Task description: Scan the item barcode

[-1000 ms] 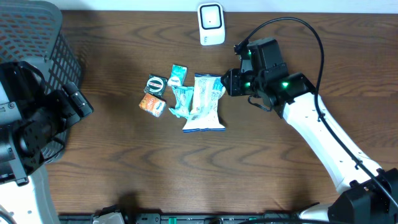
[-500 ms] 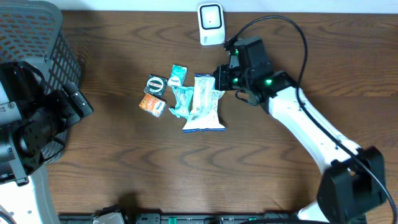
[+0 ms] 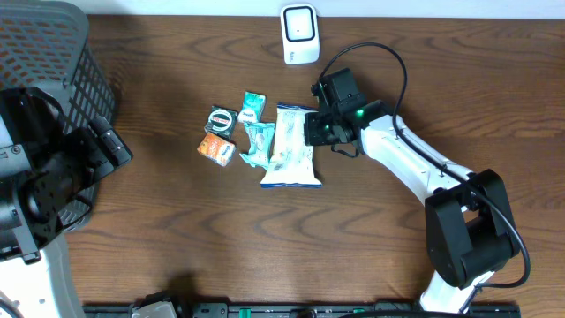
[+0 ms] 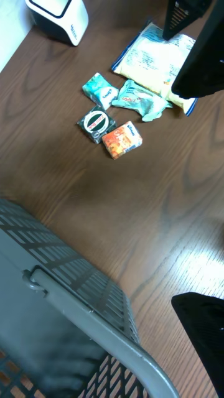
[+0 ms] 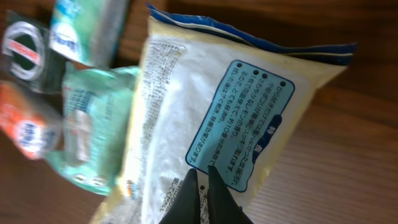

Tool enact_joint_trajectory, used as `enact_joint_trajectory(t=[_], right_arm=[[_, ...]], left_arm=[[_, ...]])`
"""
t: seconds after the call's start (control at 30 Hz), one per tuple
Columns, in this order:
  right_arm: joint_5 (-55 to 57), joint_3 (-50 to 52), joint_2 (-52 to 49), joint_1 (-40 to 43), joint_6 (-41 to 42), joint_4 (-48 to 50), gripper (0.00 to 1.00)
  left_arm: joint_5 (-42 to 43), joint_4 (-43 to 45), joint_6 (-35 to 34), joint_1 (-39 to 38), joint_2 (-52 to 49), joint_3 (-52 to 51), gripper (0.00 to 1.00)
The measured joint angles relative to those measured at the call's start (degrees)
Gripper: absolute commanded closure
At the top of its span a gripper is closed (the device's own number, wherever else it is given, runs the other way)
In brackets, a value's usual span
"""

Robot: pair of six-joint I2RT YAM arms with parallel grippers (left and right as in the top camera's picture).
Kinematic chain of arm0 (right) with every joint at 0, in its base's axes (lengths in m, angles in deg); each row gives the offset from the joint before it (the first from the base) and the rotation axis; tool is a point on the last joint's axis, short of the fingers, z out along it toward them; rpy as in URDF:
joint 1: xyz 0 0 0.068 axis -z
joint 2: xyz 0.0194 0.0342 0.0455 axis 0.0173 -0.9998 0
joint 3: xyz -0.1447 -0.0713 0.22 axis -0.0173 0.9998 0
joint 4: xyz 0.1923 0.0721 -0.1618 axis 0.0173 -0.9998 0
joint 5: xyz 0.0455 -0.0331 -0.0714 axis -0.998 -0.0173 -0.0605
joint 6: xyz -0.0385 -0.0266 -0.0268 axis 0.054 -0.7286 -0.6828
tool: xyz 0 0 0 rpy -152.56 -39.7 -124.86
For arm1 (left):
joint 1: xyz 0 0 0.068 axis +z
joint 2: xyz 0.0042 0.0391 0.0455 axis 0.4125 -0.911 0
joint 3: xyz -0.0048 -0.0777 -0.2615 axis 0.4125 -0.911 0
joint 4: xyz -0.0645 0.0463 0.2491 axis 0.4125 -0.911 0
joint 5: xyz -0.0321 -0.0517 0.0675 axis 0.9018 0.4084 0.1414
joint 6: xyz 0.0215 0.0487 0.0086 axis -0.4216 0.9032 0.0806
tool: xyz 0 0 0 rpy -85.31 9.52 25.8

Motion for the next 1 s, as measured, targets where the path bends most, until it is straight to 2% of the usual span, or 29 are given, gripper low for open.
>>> enact_joint_trajectory(t=[0.33,0.6,0.77,1.0], right_arm=[[3.72,-1.40,2.23,1.29,-1.73,-4.42,0.99],[-1.55,-3.61,7.63,-0.68,-1.97,-1.09,0.99],[-1.75,-3.65,4.85,-5.86,-1.97,-1.25,0.99],[4.98,-3.65,-1.68,-8.76,1.20,-12.24,0.99]], left_arm=[[0.02,0.00,0.00,0.00,0.00,0.00,0.02],[0.00,0.00,0.00,0.00,0.00,0.00,0.02],[0.00,0.00,0.00,0.00,0.00,0.00,0.02],[0.00,0.02,0.00,0.00,0.00,0.00,0.03]])
